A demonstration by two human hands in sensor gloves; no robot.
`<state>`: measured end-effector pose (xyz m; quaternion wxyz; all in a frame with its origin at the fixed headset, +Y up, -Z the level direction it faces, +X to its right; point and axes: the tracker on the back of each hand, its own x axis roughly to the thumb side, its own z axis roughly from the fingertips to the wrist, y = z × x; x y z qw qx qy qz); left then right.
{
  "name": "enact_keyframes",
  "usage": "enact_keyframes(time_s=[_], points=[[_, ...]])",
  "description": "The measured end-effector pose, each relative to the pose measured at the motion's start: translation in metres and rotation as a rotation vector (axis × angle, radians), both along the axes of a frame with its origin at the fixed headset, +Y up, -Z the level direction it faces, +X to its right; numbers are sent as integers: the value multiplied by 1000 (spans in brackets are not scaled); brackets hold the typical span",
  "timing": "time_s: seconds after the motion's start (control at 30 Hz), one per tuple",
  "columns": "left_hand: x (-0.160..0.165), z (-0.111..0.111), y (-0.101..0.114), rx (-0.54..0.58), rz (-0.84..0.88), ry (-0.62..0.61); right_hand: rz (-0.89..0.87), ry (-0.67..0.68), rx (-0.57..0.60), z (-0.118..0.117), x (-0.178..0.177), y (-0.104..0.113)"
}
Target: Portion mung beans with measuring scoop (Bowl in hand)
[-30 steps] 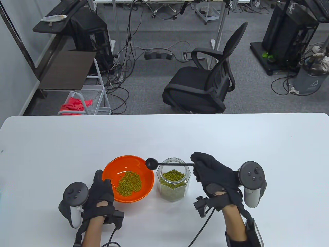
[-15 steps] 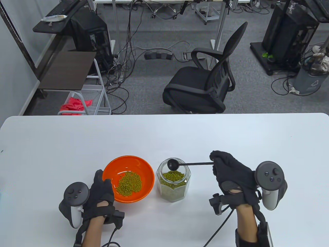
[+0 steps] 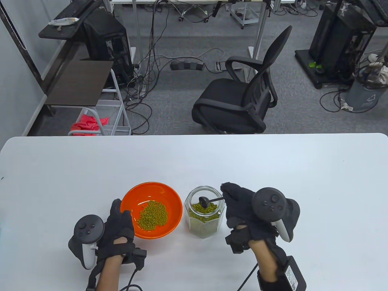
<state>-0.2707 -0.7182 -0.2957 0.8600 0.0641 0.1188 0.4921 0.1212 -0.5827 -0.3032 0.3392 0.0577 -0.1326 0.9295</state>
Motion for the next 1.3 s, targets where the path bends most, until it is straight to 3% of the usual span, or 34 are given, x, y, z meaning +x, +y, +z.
enact_keyframes(time_s=[0.4, 0.53, 0.73, 1.0, 1.3], points=[[-1, 1, 0, 1, 14, 3, 375, 22, -23, -13, -51, -6], [-2, 1, 0, 1, 16, 7, 377, 91, -107, -19, -56, -15], [-2, 1, 1, -4, 15, 11, 246, 91, -148, -26, -44, -26], [-2, 0, -1, -12, 8, 13, -126, 36, -232, -35, -10, -43], [-1, 0, -3, -27, -5, 15, -295, -16, -245, -35, 13, -53]])
